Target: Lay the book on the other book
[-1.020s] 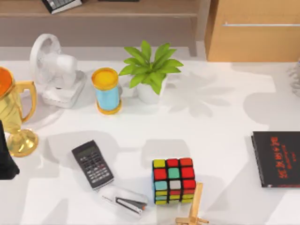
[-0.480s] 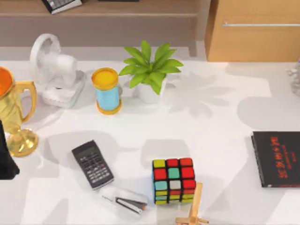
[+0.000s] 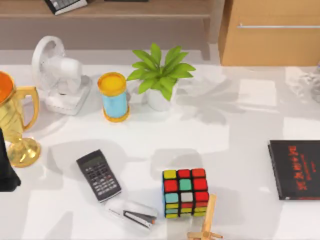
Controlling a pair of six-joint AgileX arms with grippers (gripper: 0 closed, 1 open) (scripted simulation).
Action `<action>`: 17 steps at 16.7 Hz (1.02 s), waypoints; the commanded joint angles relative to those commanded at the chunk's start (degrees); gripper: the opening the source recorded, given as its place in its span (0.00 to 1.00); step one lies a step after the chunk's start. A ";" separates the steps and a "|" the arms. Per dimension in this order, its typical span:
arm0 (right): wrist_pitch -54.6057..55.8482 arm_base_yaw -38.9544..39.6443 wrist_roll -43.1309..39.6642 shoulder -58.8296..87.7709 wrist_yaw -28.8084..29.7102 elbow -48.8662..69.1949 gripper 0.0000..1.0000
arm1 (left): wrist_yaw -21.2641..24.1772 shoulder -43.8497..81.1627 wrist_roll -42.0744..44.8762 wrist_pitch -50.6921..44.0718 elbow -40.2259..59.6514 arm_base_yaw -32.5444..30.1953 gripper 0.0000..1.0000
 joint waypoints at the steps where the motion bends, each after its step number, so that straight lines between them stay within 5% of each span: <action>1: -1.34 1.07 5.47 -4.27 2.33 -3.78 0.00 | 0.00 0.00 0.00 0.00 0.00 0.00 1.00; 10: -12.48 21.29 56.80 -40.75 20.08 -47.21 0.00 | 0.00 0.00 0.00 0.00 0.00 0.00 1.00; 17: -16.92 38.28 72.45 -55.57 25.71 -70.41 0.00 | 0.00 0.00 0.00 0.00 0.00 0.00 1.00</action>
